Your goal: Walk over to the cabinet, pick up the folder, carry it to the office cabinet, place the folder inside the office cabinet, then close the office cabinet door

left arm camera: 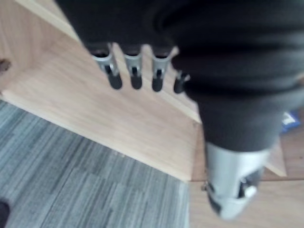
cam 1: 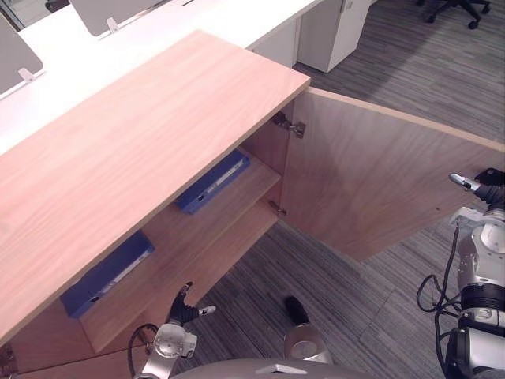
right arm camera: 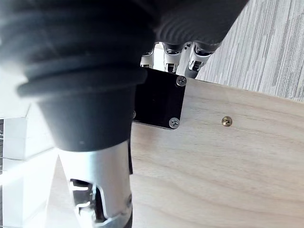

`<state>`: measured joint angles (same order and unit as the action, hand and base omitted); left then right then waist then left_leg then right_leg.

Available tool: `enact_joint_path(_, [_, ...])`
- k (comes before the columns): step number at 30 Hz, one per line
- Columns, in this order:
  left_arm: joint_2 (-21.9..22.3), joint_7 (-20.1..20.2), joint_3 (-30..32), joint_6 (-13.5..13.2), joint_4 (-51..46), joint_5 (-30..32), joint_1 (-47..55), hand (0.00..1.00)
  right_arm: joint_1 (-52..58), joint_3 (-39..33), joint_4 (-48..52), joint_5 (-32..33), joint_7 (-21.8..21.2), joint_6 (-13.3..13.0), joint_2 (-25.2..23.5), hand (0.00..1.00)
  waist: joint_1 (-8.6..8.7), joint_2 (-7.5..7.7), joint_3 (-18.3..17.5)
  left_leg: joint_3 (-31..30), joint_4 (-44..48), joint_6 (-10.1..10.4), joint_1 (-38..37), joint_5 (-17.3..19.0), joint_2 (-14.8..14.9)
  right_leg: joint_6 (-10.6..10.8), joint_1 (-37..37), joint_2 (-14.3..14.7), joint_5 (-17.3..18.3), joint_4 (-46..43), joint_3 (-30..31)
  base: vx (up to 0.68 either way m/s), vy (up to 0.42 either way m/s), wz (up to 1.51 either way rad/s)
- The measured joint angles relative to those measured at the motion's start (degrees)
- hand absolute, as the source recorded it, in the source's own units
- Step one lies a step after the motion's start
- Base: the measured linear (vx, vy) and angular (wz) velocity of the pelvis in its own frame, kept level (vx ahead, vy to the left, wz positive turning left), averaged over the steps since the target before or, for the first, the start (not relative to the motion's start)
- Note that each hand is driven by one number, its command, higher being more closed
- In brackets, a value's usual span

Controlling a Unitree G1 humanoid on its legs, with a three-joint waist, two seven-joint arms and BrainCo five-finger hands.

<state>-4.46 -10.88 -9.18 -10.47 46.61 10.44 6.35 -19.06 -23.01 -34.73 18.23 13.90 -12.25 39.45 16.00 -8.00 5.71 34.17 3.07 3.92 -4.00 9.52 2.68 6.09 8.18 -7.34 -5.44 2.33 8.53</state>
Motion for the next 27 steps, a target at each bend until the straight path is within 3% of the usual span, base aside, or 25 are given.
enact_joint_path(5, [-0.01,-0.04,0.1,0.01,0.01,0.01,0.06,0.0,0.08,-1.7,3.42,0.55,1.55,-0.19,-2.19,0.0,-0.09,0.33,0.23,-0.89,-0.02,-0.24,0.15,-0.19,-0.21,0.05,-0.06,-0.23,-0.03,0.16,-0.69,-0.09,-0.07,0.04])
enact_joint_path(10, [0.06,-0.17,0.62,0.16,-0.47,1.22,-0.15,0.0,3.84,-6.73,16.01,0.48,4.11,-1.7,-11.22,0.0,0.0,0.41,0.21,-1.16,-0.22,-0.27,0.2,-0.33,-0.1,0.52,-0.17,-0.14,-0.36,0.33,-1.32,-0.05,-0.064,0.01])
enact_joint_path(15, [0.25,-0.4,1.72,0.53,-0.64,1.77,-0.99,0.0,10.26,-6.79,24.63,0.2,4.96,-3.03,-18.73,0.0,0.19,1.16,-0.32,-1.06,-0.43,-0.31,-0.13,-0.36,0.0,0.81,-0.23,0.14,-0.87,0.4,-0.99,-0.05,-0.052,-0.07])
enact_joint_path(20, [0.56,-0.54,2.39,1.34,-0.95,2.28,-1.16,0.0,19.41,-3.14,32.85,-0.21,4.2,-5.54,-29.08,0.0,0.24,3.98,-1.37,-0.35,-0.18,-0.3,-0.28,-0.46,0.47,0.38,-0.04,0.76,-1.77,0.52,0.62,-0.11,-0.07,-0.12])
enact_joint_path(27, [1.37,-1.17,2.4,1.78,-0.93,3.51,-0.54,0.0,30.09,3.25,41.71,-0.59,1.76,-7.49,-35.19,0.0,0.18,4.81,-1.93,0.45,-0.23,0.17,-0.98,-0.71,0.84,0.22,0.02,1.56,-2.11,0.08,2.23,-0.11,-0.078,-0.09])
